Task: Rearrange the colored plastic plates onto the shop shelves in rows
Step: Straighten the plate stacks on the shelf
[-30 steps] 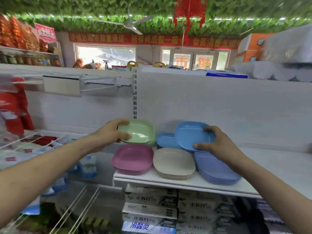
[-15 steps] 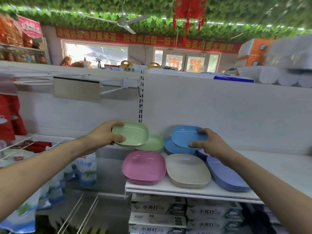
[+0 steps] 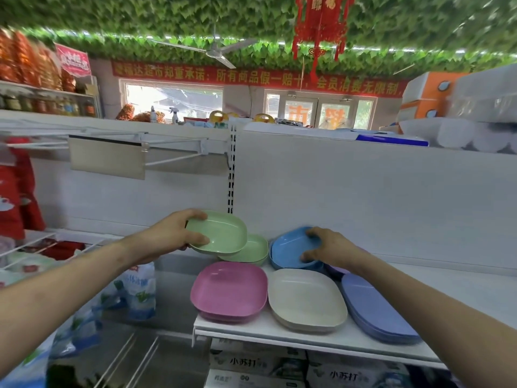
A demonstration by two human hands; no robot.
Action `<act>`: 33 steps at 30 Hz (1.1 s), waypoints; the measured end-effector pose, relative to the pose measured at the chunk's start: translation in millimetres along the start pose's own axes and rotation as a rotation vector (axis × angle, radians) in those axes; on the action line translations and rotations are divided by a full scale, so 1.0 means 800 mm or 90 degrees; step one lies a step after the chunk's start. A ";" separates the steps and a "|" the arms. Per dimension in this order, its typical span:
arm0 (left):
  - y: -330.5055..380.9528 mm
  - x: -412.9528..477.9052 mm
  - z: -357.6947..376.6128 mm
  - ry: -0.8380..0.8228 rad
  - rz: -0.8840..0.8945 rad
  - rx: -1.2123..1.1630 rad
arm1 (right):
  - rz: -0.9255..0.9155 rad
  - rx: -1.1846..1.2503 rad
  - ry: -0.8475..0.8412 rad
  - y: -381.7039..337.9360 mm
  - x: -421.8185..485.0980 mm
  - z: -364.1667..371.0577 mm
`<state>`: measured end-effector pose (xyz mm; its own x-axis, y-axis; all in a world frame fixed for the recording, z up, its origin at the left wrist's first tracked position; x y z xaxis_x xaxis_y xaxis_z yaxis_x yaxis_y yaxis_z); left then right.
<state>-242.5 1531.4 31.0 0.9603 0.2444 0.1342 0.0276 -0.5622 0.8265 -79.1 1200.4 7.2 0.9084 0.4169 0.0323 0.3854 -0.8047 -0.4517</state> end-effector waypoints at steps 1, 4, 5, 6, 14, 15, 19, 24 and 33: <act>0.000 0.002 0.003 -0.001 -0.001 0.000 | -0.001 -0.031 -0.012 0.000 0.002 0.001; -0.001 0.008 0.008 -0.004 -0.002 0.002 | 0.002 -0.116 -0.062 -0.004 0.004 0.004; -0.001 0.010 0.009 -0.002 -0.002 0.005 | 0.003 -0.152 -0.076 -0.007 0.003 0.005; -0.001 0.012 0.009 0.001 -0.003 0.007 | 0.003 -0.186 -0.085 -0.010 0.003 0.005; -0.010 0.025 0.013 0.000 -0.017 0.012 | -0.008 -0.376 -0.117 -0.024 0.005 0.015; -0.010 0.027 0.014 -0.002 -0.018 0.012 | -0.010 -0.390 -0.119 -0.025 0.005 0.016; -0.011 0.036 0.017 -0.014 -0.021 0.019 | -0.014 -0.404 -0.124 -0.022 0.008 0.017; -0.015 0.052 0.030 -0.055 -0.036 0.043 | -0.008 -0.249 -0.046 -0.002 0.009 0.003; -0.036 0.090 0.068 -0.129 -0.092 0.101 | 0.002 -0.135 0.127 0.038 -0.036 -0.050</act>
<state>-158.8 1522.5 -13.0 0.9788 0.1771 -0.1029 0.1951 -0.6538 0.7311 -86.6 1146.8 28.1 0.9157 0.3391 0.2159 0.3882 -0.8854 -0.2558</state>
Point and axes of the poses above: each hand's wrist, its own x-axis towards the middle knuckle, its own z-axis out of the palm, y = z × x, the point moved 7 cm from there along x, towards the middle knuckle
